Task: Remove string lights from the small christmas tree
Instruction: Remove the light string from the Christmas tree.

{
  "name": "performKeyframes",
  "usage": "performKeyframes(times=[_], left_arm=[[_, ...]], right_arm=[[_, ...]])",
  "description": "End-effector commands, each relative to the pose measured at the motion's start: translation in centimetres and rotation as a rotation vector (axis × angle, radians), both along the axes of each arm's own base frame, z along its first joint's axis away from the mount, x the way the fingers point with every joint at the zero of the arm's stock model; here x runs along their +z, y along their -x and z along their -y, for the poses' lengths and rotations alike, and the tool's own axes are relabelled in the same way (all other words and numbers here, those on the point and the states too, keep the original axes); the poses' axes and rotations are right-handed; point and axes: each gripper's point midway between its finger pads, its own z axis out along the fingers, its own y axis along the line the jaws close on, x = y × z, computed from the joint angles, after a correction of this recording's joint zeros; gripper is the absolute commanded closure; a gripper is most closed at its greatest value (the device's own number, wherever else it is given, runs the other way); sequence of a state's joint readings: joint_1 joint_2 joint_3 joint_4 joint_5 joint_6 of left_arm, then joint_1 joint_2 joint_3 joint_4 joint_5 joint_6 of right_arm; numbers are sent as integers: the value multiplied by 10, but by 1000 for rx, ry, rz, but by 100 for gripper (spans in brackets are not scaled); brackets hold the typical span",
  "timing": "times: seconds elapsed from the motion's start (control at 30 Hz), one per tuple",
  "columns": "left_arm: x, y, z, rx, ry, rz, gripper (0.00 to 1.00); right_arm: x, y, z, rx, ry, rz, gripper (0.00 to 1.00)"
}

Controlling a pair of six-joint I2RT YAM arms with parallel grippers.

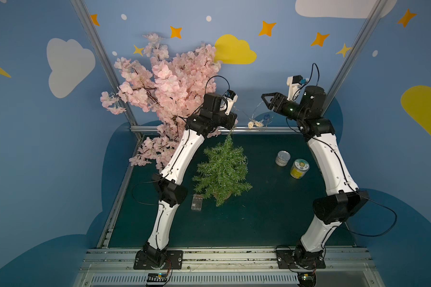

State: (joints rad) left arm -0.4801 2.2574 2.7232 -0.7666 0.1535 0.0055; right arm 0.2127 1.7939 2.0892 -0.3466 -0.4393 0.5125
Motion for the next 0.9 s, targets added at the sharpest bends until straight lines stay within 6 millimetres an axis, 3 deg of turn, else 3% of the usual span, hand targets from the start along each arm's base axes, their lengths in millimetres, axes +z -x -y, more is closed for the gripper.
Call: performKeyframes(times=[0.0,0.53,0.63,0.67,0.77,0.8,0.87], left_arm=[[30,6,-21,65,-40,82,97],[42,22,-48,112,-155,119,97],[34,21,-43,92,-138,93,97],[32,21,-41,84,-126,80,97],[33,26,-29,36,-70,55,97],[35,29,-24,14,-51,55,97],[41,33,-17,-15,-26,64,97]], right_arm=[[-16,14,-2,28,36,-47,22],[-34,56,12,87,97,-130,20],[-34,67,-1,186,37,-136,29],[-31,72,-8,241,1,-130,36],[-24,78,-27,349,-112,-100,82],[-21,79,-34,386,-139,-85,87],[-18,84,-49,447,-145,-75,87]])
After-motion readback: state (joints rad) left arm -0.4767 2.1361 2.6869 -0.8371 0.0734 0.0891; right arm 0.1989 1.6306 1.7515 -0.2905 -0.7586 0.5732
